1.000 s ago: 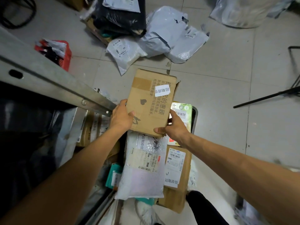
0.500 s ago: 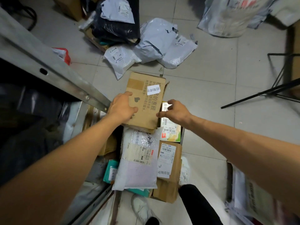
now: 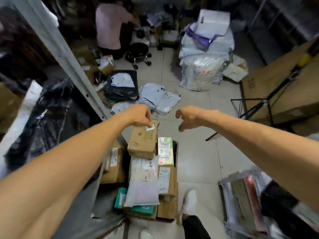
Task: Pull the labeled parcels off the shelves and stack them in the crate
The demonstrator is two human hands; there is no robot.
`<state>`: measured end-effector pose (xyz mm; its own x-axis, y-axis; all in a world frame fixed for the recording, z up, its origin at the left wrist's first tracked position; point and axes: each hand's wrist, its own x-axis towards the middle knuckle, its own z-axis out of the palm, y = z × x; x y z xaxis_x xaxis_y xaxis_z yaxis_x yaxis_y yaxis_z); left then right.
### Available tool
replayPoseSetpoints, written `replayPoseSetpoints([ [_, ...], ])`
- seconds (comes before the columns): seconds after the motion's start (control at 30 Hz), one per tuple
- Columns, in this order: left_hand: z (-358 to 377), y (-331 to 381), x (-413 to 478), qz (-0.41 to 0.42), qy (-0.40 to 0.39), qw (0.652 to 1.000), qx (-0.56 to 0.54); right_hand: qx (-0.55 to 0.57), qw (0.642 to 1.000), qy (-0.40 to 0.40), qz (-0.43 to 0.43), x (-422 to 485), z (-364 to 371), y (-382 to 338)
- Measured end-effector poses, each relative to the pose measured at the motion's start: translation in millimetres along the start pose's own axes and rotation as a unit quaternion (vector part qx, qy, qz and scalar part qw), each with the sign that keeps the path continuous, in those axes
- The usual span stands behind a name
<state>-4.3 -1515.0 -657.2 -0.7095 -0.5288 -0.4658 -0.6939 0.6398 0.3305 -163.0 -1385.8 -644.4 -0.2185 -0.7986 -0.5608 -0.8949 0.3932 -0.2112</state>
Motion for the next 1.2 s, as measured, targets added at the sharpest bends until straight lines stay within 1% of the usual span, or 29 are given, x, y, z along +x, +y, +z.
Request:
replayPoseSetpoints([
  [0.17, -54.3, 60.0, -70.8, 0.017, 0.047, 0.998, 0.037, -0.061, 0.997, 0.040, -0.011, -94.4, -56.8, -4.6],
  [0.23, -66.9, 78.3, -99.8, 0.011, 0.061, 0.997, 0.044, -0.083, 0.995, 0.056, -0.018, -122.5, -72.0, -7.6],
  [0.3, -73.9, 91.9, -132.3, -0.004, 0.073, 0.997, 0.027, -0.111, 0.991, 0.068, -0.026, -146.5, -83.7, -12.6],
  [0.4, -68.0, 106.8, -184.8, -0.036, 0.098, 0.995, -0.003, -0.137, 0.986, 0.083, -0.055, -179.6, -90.4, -22.7],
  [0.5, -49.6, 117.2, -237.1, -0.088, 0.110, 0.989, -0.039, -0.163, 0.979, 0.072, -0.096, -217.7, -88.2, -38.4],
  [0.73, -5.3, 131.2, -369.0, -0.178, 0.175, 0.965, -0.076, -0.245, 0.941, 0.064, -0.225, -303.3, -76.0, -100.8],
  [0.8, 11.2, 127.9, -410.8, -0.212, 0.193, 0.954, -0.091, -0.258, 0.925, 0.076, -0.268, -325.3, -64.8, -126.3],
  [0.87, 32.5, 124.1, -453.8, -0.256, 0.207, 0.939, -0.099, -0.281, 0.904, 0.072, -0.315, -344.5, -47.7, -153.4],
  [0.97, 72.1, 120.7, -526.9, -0.326, 0.236, 0.908, -0.120, -0.301, 0.871, 0.068, -0.382, -371.8, -15.7, -199.8],
  [1.07, 121.9, 121.0, -608.2, -0.415, 0.252, 0.860, -0.157, -0.302, 0.841, 0.060, -0.446, -411.0, 24.5, -249.3],
  [1.2, 191.5, 142.6, -714.4, -0.506, 0.268, 0.796, -0.195, -0.334, 0.803, 0.024, -0.493, -482.1, 95.0, -304.2],
])
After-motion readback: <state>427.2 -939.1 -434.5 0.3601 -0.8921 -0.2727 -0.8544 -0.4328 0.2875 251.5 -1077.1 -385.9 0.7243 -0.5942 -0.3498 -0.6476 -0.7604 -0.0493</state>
